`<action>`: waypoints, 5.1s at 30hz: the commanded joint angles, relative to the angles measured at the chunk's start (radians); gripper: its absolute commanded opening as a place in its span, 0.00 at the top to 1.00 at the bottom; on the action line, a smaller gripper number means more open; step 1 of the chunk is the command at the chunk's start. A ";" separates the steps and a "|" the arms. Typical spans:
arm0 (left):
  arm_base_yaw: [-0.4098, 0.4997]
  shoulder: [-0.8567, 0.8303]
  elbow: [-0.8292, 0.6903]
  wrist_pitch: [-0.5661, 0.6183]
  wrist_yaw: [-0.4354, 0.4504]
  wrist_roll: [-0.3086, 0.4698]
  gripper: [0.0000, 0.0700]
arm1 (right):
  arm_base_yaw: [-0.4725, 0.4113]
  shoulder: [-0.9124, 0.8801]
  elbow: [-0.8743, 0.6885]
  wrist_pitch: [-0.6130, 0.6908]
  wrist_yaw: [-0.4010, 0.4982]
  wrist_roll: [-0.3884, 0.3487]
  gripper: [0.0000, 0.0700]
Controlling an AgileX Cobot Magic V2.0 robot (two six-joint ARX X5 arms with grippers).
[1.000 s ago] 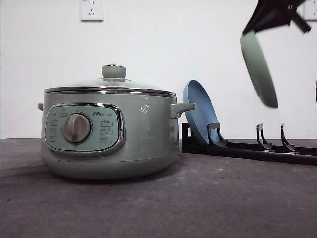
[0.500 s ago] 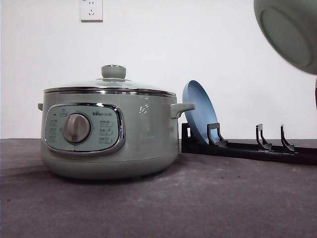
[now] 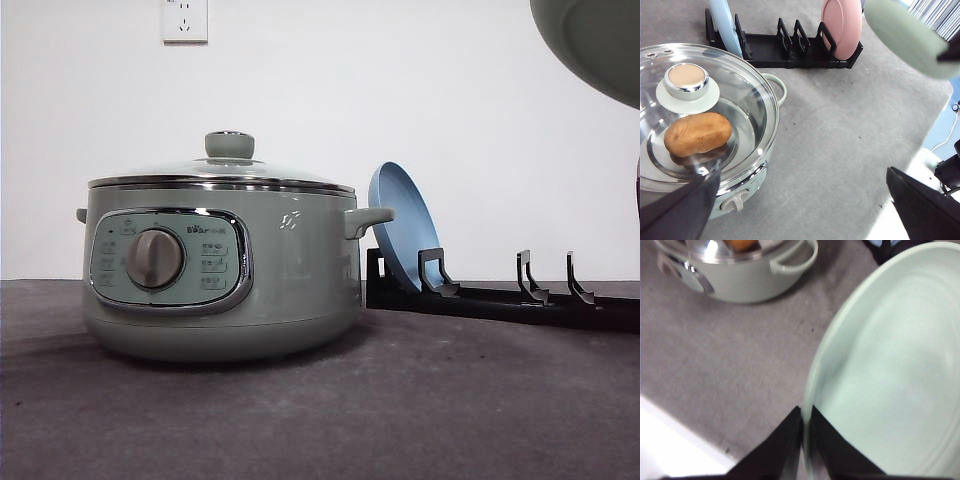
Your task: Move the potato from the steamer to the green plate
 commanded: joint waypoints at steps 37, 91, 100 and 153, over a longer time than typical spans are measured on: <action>-0.005 0.008 0.024 -0.030 0.007 0.038 0.00 | 0.389 0.482 -0.463 0.500 0.210 0.207 0.99; -0.005 0.039 0.024 0.011 -0.003 0.000 0.00 | -0.371 -0.332 -0.304 0.388 -0.437 -0.018 0.05; -0.021 0.169 0.113 -0.008 -0.111 -0.044 0.00 | -0.370 -0.330 -0.304 0.392 -0.480 -0.012 0.05; -0.153 0.976 0.730 -0.193 -0.502 -0.011 0.55 | -0.370 -0.329 -0.304 0.428 -0.451 -0.033 0.05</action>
